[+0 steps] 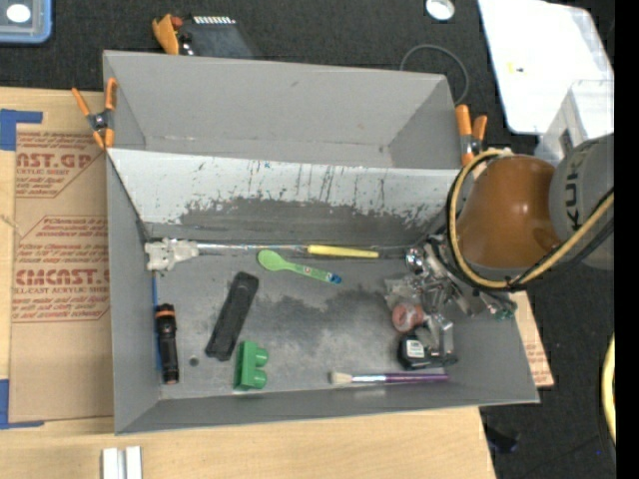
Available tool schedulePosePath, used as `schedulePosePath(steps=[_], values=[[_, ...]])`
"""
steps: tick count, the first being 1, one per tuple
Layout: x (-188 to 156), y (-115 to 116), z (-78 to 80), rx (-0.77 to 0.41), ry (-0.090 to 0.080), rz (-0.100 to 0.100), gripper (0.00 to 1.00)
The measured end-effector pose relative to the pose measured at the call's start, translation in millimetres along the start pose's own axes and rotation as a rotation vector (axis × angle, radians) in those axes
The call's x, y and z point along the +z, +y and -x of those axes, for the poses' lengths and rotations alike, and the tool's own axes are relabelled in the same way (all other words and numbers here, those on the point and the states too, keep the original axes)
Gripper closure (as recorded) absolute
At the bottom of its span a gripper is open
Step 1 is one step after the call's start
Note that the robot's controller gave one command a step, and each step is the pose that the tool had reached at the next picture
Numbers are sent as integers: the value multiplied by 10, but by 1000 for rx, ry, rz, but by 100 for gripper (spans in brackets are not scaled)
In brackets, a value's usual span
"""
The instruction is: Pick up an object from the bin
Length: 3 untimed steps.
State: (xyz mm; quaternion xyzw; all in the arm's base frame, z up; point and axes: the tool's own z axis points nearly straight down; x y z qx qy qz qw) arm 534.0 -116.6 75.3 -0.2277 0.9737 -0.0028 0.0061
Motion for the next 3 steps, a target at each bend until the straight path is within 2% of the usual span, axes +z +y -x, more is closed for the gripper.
schedulePosePath(steps=[1, 2, 3], values=[[-2, 0, 0, 0, 0, 0, 100], [-196, 7, 18, 0, -5, -1, 100], [-578, 22, 0, -1, 3, 4, 100]])
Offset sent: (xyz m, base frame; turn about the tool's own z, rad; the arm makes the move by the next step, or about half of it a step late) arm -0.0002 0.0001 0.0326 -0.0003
